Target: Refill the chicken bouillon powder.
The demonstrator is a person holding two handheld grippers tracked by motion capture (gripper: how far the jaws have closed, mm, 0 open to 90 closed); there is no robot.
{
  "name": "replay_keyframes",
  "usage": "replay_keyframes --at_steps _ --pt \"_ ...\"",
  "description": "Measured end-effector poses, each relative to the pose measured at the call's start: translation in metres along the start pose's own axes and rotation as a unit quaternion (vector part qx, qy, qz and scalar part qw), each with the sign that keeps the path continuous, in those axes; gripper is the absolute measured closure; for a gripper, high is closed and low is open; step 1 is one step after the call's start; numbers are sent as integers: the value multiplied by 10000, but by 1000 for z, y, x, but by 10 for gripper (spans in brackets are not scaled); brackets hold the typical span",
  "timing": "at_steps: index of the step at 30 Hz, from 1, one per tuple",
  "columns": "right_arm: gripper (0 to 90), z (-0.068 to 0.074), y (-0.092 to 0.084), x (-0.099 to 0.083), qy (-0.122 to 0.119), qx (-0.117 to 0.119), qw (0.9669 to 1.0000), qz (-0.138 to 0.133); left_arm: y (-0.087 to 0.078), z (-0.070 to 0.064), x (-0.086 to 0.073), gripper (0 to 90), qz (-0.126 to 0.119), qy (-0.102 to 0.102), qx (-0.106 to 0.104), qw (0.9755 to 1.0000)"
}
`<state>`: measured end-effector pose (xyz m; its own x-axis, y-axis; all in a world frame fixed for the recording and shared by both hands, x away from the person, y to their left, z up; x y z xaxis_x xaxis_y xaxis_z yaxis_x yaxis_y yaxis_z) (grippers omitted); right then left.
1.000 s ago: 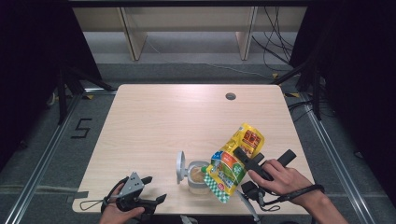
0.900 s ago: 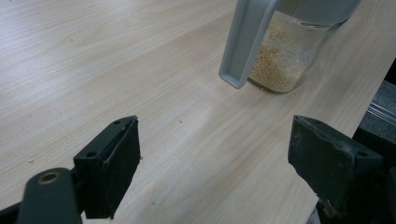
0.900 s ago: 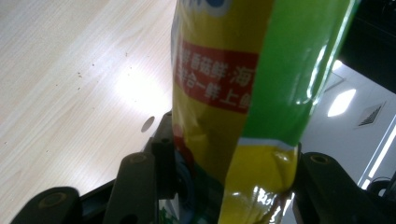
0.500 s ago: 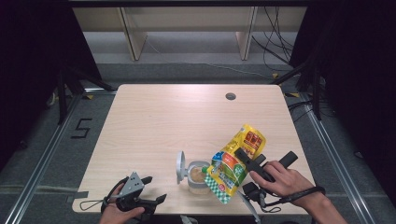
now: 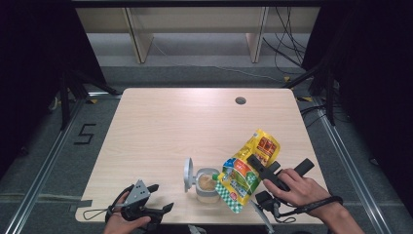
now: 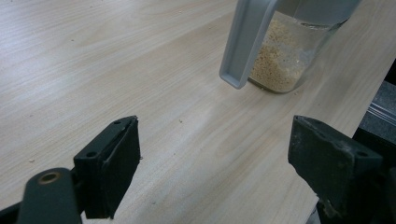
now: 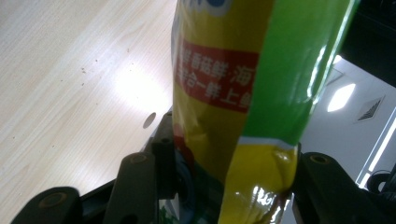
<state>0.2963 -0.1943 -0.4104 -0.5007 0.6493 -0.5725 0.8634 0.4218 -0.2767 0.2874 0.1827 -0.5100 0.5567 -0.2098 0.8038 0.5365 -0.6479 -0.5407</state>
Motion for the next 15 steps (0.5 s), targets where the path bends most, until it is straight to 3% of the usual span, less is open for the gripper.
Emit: replay_keyframes --at_steps 1,2,5,6,7,8,9,12,15 --pt "577 -2 -1 0 -125 21 9999 28 0 -1 -1 166 -1 -106 1 9999" --pt "577 0 -1 0 -3 6 10000 -5 0 -1 0 166 1 -72 1 10000" --pt "577 -2 -3 0 -141 19 9999 27 0 0 0 166 16 18 -9 10000" --pt "577 -1 -3 0 -72 7 10000 14 1 -1 0 166 -37 -43 -42 10000" --pt "577 -2 -4 0 -152 19 9999 38 1 -1 0 166 -38 -43 -44 10000" --pt "577 -1 -4 0 -34 -7 10000 -1 1 -1 0 166 -34 -47 -42 10000" --pt "577 -1 -5 0 -61 -20 10000 23 0 1 0 166 74 81 12 9999" --pt "577 -2 -7 -1 -108 5 9999 35 1 -1 0 166 -36 -47 -47 10000" --pt "577 0 -7 -1 -53 3 10000 17 1 0 0 165 15 -27 -26 10000"
Point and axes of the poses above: each handheld gripper's, and its own axes: y roughly forward along the jaws, x roughly out of its top, z roughly to its left, the point moved 1 cm from there along y, roughly forward along the jaws, and after that the axes turned 11 degrees about -y, right-handed, at the moved point
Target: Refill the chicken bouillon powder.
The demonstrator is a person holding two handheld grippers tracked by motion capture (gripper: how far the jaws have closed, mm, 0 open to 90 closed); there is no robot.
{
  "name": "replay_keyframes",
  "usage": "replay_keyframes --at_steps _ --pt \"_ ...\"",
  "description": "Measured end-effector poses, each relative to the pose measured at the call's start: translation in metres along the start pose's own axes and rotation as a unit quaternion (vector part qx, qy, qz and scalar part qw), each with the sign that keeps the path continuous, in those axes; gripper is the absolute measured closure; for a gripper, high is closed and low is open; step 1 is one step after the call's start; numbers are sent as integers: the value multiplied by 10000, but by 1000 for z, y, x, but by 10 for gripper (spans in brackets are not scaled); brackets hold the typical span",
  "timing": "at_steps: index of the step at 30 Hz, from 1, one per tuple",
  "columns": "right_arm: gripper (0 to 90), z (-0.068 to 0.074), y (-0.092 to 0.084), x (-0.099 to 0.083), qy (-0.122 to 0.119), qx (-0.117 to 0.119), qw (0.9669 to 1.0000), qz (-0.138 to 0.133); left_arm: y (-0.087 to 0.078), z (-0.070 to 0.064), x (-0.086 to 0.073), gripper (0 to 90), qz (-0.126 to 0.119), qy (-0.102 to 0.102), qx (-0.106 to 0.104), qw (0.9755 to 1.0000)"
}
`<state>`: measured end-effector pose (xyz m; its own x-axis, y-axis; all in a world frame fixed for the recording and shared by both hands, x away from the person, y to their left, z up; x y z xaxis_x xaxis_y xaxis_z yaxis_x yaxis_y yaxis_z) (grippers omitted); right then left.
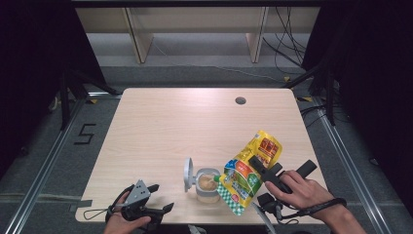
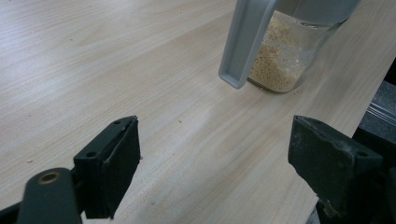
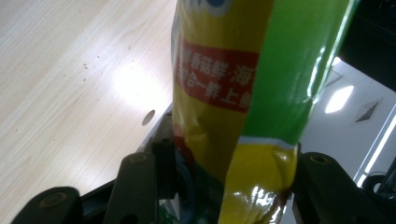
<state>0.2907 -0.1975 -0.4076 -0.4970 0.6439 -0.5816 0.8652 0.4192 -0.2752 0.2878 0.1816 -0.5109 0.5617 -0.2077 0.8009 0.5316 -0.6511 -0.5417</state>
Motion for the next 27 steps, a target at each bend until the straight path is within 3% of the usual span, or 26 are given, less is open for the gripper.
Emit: replay_keyframes --at_steps 4,5,6,14,16,19,20,22,23,24,25,27 --pt "577 0 -1 -1 -16 11 10000 16 0 0 0 165 6 20 -33 10000" --pt "577 -2 -2 -2 -161 27 9999 50 0 0 0 166 7 19 -32 10000" --pt "577 0 -2 -1 -30 13 10000 13 1 0 0 166 -16 -8 -41 10000" --pt "578 1 -6 -1 -8 9 10000 41 0 0 0 166 15 31 -33 10000" --pt "579 0 -6 -1 -30 2 10000 40 1 -1 -1 166 6 -88 -45 10000" --pt "579 -1 -5 -1 -32 -32 10000 36 0 2 0 166 54 75 18 10000" --pt "579 -2 -6 -2 -135 -20 9999 69 2 2 0 166 -42 106 109 9999" --pt "579 -1 -5 0 -94 -10 9999 55 0 0 0 166 -1 -5 -31 10000" --pt "579 0 -3 1 57 -44 10000 -2 1 0 0 166 -23 -9 -39 10000" --pt "579 0 -3 1 -37 -21 10000 20 0 0 0 166 -26 -16 -42 10000" --pt "579 1 -2 3 90 -30 10000 -25 0 0 0 166 -28 -19 -41 10000" --pt "580 3 0 4 116 -19 9999 -34 -1 1 0 166 13 59 23 10000"
Point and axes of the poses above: each handheld gripper's, and its own axes: y roughly forward along the jaws, x roughly out of its top, z roughly to its left, the point moved 1 cm from there along y, roughly forward along the jaws, and after that the axes turned 11 degrees about -y, right-handed, at the moved point
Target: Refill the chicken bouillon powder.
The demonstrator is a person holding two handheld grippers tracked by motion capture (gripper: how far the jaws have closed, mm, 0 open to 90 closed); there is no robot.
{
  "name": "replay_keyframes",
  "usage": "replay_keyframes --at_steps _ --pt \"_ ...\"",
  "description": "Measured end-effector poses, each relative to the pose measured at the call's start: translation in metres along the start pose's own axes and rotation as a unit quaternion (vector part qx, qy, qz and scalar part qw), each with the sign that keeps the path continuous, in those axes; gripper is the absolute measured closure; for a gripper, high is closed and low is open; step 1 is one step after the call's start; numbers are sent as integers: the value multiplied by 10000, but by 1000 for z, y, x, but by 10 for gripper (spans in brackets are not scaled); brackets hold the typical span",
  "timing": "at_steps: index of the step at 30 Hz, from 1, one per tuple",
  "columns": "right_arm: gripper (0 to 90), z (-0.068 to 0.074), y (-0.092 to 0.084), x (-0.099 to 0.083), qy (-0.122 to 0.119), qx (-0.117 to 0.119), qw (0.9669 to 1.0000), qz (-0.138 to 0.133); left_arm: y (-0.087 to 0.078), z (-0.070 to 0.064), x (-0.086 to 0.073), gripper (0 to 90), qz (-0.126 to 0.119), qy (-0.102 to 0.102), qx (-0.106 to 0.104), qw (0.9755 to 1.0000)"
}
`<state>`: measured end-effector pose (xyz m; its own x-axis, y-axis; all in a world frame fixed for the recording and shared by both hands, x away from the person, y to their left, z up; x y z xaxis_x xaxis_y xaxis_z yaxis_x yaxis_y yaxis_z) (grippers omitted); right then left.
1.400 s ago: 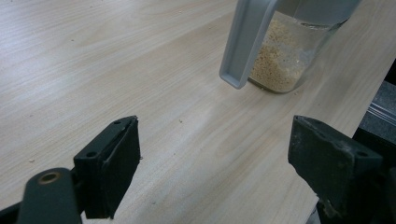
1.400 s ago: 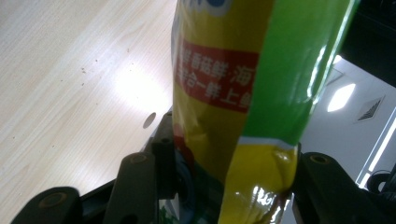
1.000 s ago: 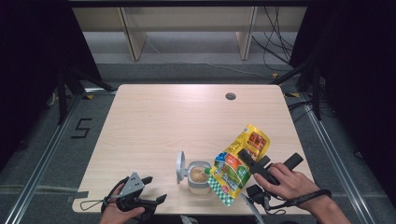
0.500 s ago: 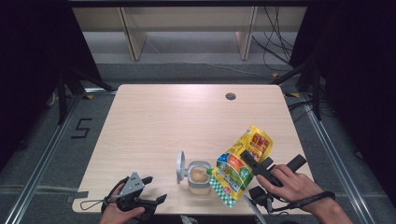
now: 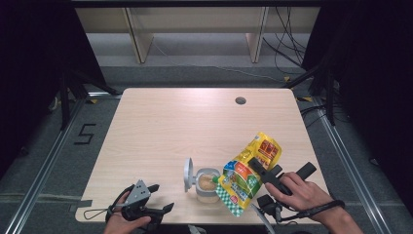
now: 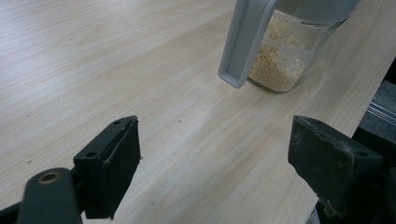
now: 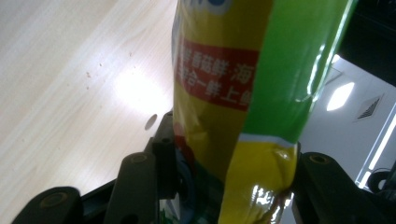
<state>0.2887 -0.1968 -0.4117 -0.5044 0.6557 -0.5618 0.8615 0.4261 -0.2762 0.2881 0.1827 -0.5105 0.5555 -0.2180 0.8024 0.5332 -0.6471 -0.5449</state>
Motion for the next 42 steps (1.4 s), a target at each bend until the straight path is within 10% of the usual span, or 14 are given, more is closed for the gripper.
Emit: replay_keyframes --at_steps 7,19,25,27,29,30,31,32,33,35,37,39,41,42 --pt "582 7 4 1 479 -59 9987 -178 1 -1 0 166 -20 -59 -50 10000" --pt "599 27 7 10 1581 -8 9870 -306 0 -1 0 166 -22 -50 -9 10000" --pt "611 40 6 13 2445 50 9686 -453 0 -1 0 166 -18 -48 -9 10000" --pt "620 42 7 14 2458 -43 9677 -565 0 -1 0 166 -14 -45 -3 10000" --pt "632 47 5 17 2935 109 9543 -545 0 -1 0 166 -37 -74 -10 10000" --pt "637 46 6 16 2787 28 9581 -657 0 0 0 166 -34 -85 -6 10000" --pt "639 50 5 20 3055 99 9503 -592 0 0 0 166 -26 -81 -4 10000" --pt "641 47 7 18 2751 -19 9588 -713 0 0 0 166 -28 -68 -8 10000" --pt "643 51 5 20 3024 73 9508 -672 0 -1 0 166 -26 -65 -15 10000" --pt "647 48 6 19 2779 16 9576 -767 0 -1 0 166 -13 -42 -6 10000" --pt "650 53 6 22 3237 61 9432 -748 0 -1 0 166 -35 -77 -18 10000" --pt "654 52 6 20 3141 29 9458 -831 0 -1 -1 166 -31 -79 -7 10000" --pt "656 55 11 20 3297 -57 9385 -1023 0 -1 -1 166 -30 -84 -15 10000" --pt "657 54 11 18 3128 -85 9434 -1101 0 -1 0 166 -28 -70 -18 10000"
Point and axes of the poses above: each handheld gripper's, and its own axes: y roughly forward along the jaws, x roughly out of its top, z roughly to its left, the point moved 1 cm from there along y, roughly forward along the jaws, and after that the axes turned 11 degrees about -y, right-handed, at the moved point
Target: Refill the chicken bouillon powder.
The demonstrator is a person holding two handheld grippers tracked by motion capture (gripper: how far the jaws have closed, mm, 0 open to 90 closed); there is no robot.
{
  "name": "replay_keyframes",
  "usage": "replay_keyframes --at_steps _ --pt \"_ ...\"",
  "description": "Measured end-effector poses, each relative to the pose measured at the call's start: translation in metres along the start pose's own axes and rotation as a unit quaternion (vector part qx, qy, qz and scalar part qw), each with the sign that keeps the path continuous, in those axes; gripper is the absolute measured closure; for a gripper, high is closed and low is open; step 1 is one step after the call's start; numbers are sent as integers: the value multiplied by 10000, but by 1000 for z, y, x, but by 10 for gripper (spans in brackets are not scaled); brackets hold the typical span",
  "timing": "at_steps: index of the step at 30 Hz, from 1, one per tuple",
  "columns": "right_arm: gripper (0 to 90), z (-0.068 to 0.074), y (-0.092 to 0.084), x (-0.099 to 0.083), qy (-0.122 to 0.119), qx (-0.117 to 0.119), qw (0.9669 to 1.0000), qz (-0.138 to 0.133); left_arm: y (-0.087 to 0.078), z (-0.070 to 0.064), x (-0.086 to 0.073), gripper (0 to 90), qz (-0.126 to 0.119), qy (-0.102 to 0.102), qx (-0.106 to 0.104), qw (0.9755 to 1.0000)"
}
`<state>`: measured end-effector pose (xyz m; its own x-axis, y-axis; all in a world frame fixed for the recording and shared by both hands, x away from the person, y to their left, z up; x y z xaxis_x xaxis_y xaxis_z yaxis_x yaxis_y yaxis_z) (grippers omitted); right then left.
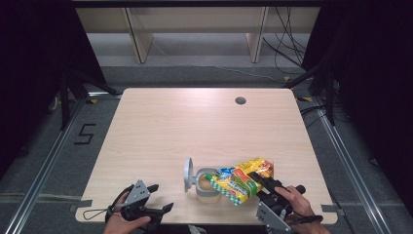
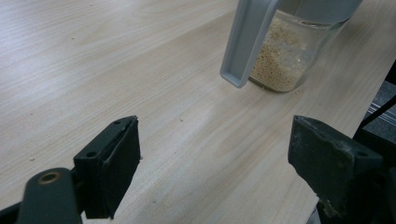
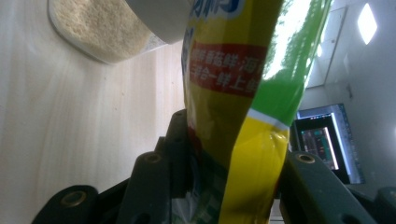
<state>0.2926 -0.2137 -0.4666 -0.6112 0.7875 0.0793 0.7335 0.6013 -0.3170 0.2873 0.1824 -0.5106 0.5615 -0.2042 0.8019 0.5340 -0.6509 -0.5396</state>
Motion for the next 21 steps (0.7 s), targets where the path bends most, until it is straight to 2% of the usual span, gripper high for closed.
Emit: replay_keyframes --at_steps 1,2,3,5,7,9,10,11,12,13,14,15,16,17,18,21 --pt "658 8 -2 0 615 38 9979 183 0 0 0 166 -3 0 0 10000" --pt "659 9 -2 -1 657 38 9977 177 0 0 0 166 -6 1 4 10000" --pt "660 4 -3 -2 378 6 9991 174 0 0 0 166 -8 -6 7 10000" --pt "662 8 -4 -2 729 28 9973 129 0 1 0 166 5 -10 -2 10000" --pt "664 7 -4 -4 828 41 9965 61 0 0 0 166 7 -4 4 10000" --pt "666 9 -4 -5 1202 93 9927 -2 0 0 0 166 19 37 15 10000" --pt "667 7 -2 -7 1151 47 9933 -100 0 0 0 166 11 32 14 10000" --pt "667 10 -3 -7 1507 106 9885 -79 0 0 0 166 -12 8 -2 10000" --pt "668 10 -2 -8 1677 132 9857 -127 0 0 0 166 -13 1 3 10000" --pt "672 9 0 -9 1733 129 9846 -186 0 0 0 166 -16 -12 22 10000" --pt "673 10 1 -10 2037 157 9786 -260 0 0 0 166 -8 -15 32 10000" --pt "675 8 3 -12 2043 130 9783 -304 0 0 0 166 -3 -12 5 10000" --pt "676 7 5 -14 2108 174 9767 -358 0 0 0 166 -3 1 4 10000" --pt "677 8 6 -15 2269 90 9733 -335 0 0 0 166 -3 8 1 10000" --pt "679 7 9 -18 2266 167 9729 -425 0 0 0 166 3 5 -9 10000" --pt "682 7 14 -22 2510 154 9663 -550 -1 0 0 166 -19 6 1 10000"
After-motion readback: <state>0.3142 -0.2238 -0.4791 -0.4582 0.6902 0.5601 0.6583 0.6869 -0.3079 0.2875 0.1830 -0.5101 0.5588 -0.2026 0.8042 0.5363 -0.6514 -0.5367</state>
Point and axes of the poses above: each handheld gripper's, and its own axes: y roughly forward along the jaws, x roughly out of its top, z roughly to its left, the point moved 1 cm from there along y, roughly forward along the jaws, and after that the axes turned 11 degrees about -y, right-handed, at the moved point
